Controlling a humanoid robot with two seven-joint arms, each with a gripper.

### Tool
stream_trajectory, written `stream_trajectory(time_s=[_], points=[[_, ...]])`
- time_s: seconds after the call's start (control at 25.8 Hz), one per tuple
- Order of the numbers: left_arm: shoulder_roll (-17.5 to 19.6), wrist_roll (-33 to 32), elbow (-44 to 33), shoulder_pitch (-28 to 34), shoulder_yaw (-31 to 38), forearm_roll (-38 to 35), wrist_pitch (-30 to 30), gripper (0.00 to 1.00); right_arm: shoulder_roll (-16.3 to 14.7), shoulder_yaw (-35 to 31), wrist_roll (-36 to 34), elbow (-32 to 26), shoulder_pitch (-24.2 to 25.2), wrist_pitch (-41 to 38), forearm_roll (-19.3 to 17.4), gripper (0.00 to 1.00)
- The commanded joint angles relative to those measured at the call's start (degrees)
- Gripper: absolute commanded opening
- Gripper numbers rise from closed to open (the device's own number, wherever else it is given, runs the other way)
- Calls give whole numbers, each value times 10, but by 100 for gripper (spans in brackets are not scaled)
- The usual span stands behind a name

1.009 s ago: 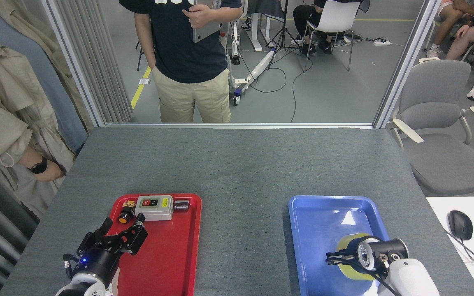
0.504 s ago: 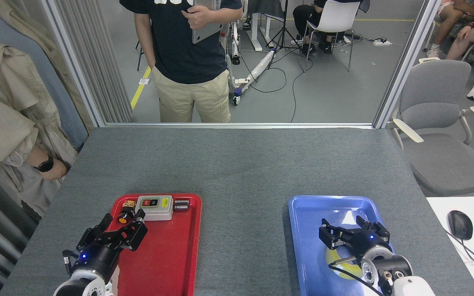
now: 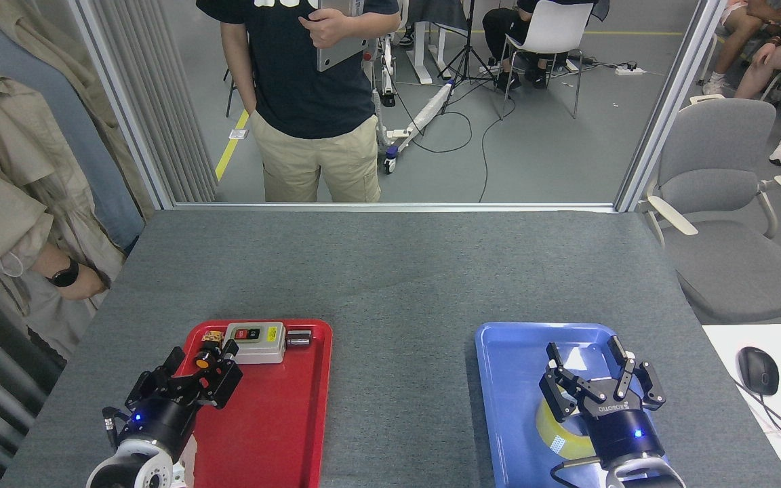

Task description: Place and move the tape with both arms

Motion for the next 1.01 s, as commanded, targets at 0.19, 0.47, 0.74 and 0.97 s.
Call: stream_trajectory(time_s=[0.19,0.47,0.74,0.97], points=[[2,0,-1,-3,0,0,0,100,15,-12,3,-26,33,42,10,100],[3,42,-25,8,-3,-39,-24,100,40,-9,36,-52,48,78,10,100],[-5,85,-34,20,-2,-149,-37,100,35,-9,41,-52,48,78,9,100],[-3,111,-39,31,-3,-154,-37,100,36,-9,40,-52,48,79,10,100]])
